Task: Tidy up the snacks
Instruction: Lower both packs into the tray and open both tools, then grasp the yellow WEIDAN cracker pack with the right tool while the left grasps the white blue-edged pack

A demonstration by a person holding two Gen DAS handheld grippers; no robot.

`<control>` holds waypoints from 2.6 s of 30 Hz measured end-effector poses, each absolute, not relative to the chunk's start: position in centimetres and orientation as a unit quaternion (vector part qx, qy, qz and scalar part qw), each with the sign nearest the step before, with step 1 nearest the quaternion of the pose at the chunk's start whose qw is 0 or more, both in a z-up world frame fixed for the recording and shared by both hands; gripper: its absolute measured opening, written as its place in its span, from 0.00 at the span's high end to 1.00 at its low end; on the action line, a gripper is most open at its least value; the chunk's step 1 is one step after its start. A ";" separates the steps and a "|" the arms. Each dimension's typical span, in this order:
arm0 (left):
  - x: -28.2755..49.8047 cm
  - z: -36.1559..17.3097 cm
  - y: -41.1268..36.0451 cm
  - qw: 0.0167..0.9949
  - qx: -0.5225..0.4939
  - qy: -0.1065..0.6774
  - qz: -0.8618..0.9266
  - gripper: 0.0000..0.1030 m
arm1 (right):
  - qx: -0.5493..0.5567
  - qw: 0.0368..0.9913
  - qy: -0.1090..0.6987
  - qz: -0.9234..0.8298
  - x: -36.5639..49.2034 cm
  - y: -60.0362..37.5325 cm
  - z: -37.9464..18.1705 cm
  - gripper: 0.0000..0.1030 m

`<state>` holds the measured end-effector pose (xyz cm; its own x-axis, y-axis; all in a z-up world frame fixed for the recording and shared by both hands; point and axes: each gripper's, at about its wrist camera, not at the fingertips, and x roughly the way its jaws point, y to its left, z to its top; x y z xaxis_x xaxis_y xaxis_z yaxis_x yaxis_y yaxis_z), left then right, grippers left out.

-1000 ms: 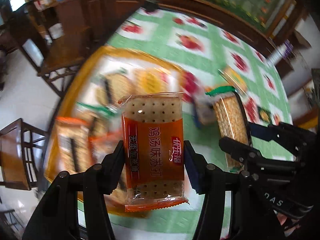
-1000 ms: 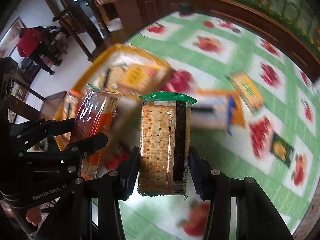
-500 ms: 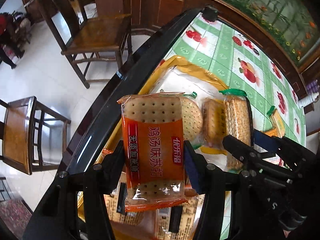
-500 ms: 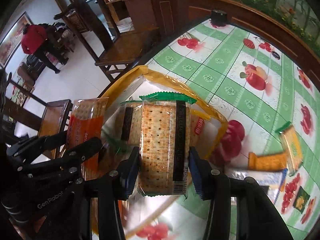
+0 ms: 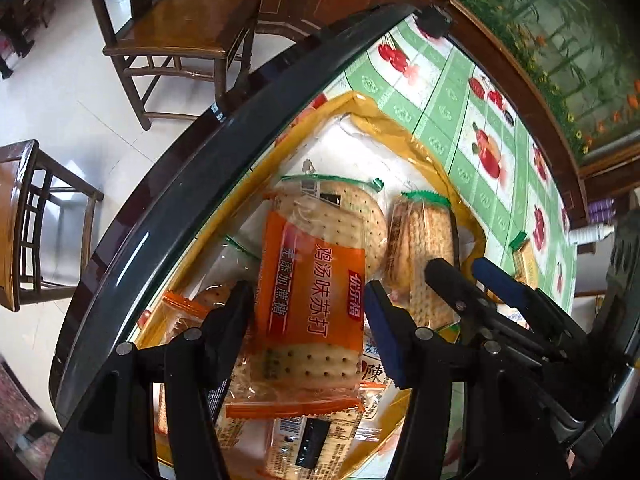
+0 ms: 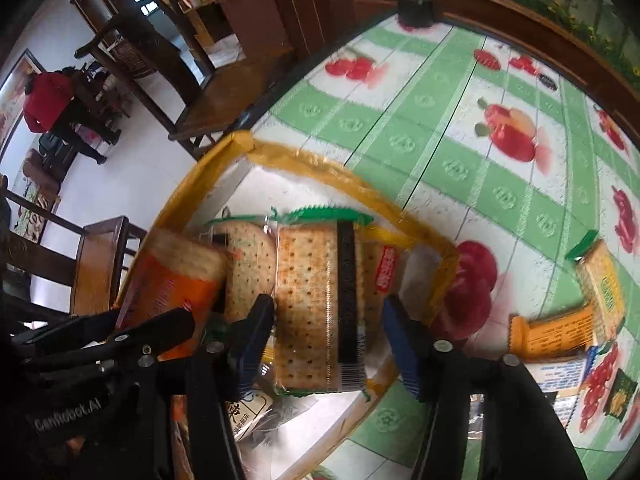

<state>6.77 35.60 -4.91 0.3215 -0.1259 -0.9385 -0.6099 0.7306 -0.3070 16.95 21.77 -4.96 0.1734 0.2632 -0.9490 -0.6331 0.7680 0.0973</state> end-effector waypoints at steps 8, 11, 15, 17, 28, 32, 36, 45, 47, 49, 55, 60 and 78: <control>6.3 -2.7 33.4 0.767 -0.288 0.540 0.194 0.45 | -0.139 0.779 0.531 0.303 16.5 19.7 -2.0 0.33; 6.8 -2.0 31.6 0.777 -0.267 0.539 0.186 0.45 | -0.130 0.787 0.523 0.301 16.5 17.5 -1.2 0.33; 8.0 -1.1 28.1 0.788 -0.257 0.538 0.153 0.46 | -0.110 0.798 0.530 0.265 19.2 11.8 -0.6 0.33; 8.7 -0.3 26.0 0.799 -0.233 0.536 0.143 0.46 | -0.095 0.802 0.536 0.246 20.8 8.6 -0.5 0.32; 13.4 -0.6 16.5 0.821 -0.125 0.551 0.083 0.46 | -0.097 0.804 0.553 0.195 28.1 -0.9 -2.3 0.26; 13.8 -1.0 15.1 0.825 -0.093 0.551 0.079 0.46 | -0.127 0.789 0.563 0.209 29.2 0.4 -4.3 0.26; 14.0 -0.8 14.3 0.833 -0.063 0.544 0.078 0.46 | -0.149 0.777 0.574 0.211 29.8 1.5 -6.0 0.25; 14.6 -0.8 13.4 0.839 -0.031 0.536 0.083 0.46 | -0.133 0.756 0.604 0.215 31.0 1.3 -6.8 0.36; 14.7 -1.0 13.4 0.838 -0.027 0.537 0.086 0.46 | -0.128 0.756 0.606 0.211 31.1 0.9 -6.7 0.38; 14.9 -1.1 13.5 0.837 -0.023 0.539 0.092 0.46 | -0.129 0.756 0.609 0.203 31.1 0.4 -6.7 0.40; 17.3 -1.2 14.6 0.830 0.014 0.544 0.123 0.46 | -0.177 0.758 0.605 0.167 30.3 -1.8 -6.9 0.44; 19.9 -3.5 14.4 0.805 0.078 0.576 0.115 0.45 | -0.170 0.756 0.613 0.154 29.1 -4.9 -6.8 0.44; 15.8 -5.7 9.6 0.766 0.098 0.635 0.031 0.28 | -0.167 0.740 0.633 0.156 23.2 -12.3 -6.3 0.43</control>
<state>15.76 9.61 -5.67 0.1923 0.1710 -0.9663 0.0767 0.9791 0.1885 23.17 -12.34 -6.30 0.1506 0.0187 -0.9884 -0.4418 0.8957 -0.0504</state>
